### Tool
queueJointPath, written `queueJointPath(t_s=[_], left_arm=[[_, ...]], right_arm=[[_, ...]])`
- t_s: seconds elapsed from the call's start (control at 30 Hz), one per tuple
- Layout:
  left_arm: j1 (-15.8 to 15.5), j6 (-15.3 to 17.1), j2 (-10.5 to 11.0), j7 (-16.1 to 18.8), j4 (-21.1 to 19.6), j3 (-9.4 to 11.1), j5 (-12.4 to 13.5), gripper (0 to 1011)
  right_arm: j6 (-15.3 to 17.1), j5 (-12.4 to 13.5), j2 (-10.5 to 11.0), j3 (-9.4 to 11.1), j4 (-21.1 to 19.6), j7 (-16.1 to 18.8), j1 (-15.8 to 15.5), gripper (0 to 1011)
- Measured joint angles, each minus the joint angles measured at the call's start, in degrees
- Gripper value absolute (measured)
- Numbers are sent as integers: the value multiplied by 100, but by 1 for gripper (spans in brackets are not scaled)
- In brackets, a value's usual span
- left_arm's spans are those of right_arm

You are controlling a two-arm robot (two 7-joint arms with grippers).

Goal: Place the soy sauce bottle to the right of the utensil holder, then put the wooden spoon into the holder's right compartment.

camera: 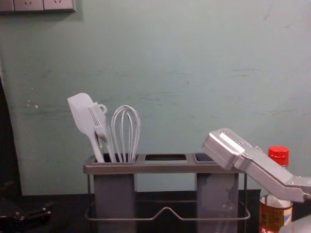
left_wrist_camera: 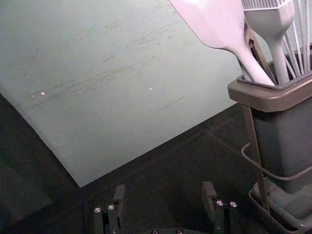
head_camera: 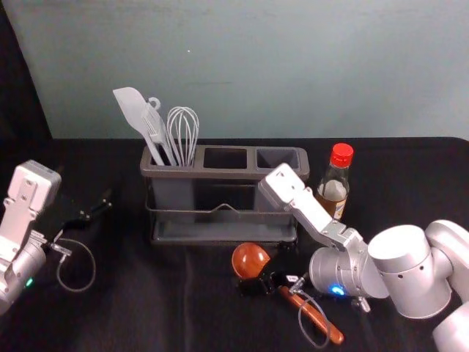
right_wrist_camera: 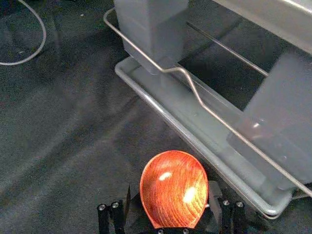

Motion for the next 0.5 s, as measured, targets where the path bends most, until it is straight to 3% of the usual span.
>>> queueJointPath(t_s=[0.5], left_arm=[[0, 0, 0, 0, 0, 0, 0, 1011]], right_arm=[[-129, -168, 9, -67, 91, 75, 95, 1004]])
